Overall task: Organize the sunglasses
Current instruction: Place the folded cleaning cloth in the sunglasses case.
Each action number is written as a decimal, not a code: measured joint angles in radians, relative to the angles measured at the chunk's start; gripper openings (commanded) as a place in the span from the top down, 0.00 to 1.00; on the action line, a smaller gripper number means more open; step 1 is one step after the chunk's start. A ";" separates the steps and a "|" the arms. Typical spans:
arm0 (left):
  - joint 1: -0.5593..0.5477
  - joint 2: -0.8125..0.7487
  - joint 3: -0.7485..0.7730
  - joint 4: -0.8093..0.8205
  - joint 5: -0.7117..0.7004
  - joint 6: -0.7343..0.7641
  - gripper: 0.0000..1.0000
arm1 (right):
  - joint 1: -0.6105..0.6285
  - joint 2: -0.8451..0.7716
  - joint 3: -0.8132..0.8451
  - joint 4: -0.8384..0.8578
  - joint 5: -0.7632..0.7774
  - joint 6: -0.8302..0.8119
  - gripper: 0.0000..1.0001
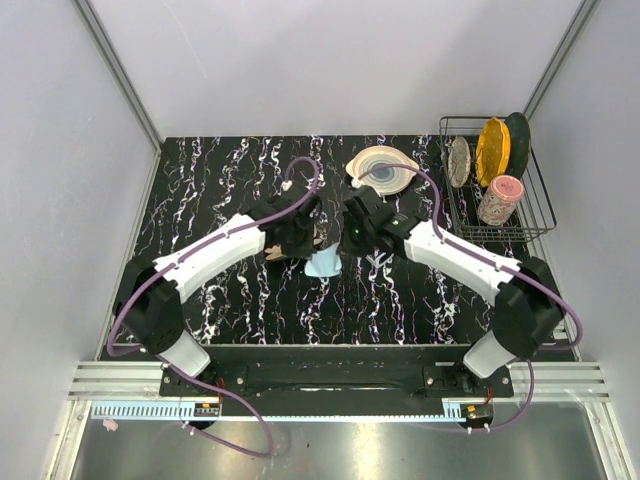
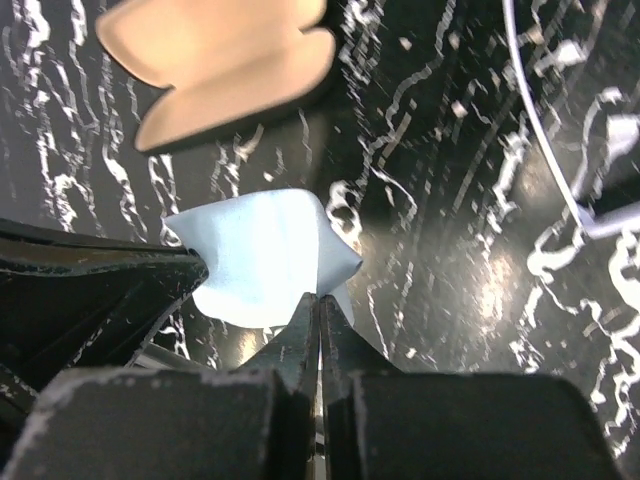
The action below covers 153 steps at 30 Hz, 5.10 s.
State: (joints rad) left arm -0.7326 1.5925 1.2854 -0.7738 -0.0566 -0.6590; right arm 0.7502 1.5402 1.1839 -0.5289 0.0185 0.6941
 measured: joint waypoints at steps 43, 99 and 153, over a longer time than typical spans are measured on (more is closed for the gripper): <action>0.340 0.087 0.032 0.007 0.084 0.207 1.00 | -0.072 0.665 0.725 -0.220 -0.243 -0.174 1.00; 0.305 0.073 -0.312 0.317 -0.010 0.169 1.00 | -0.072 0.529 0.219 0.238 -0.248 -0.227 1.00; 0.241 0.064 -0.346 0.381 -0.155 0.121 0.80 | -0.060 0.431 0.051 0.436 -0.176 -0.266 0.70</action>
State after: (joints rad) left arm -0.4915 1.6566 0.9398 -0.3931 -0.2115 -0.5381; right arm 0.6903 1.9709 1.2350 -0.0933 -0.1574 0.4278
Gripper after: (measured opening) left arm 0.152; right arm 0.267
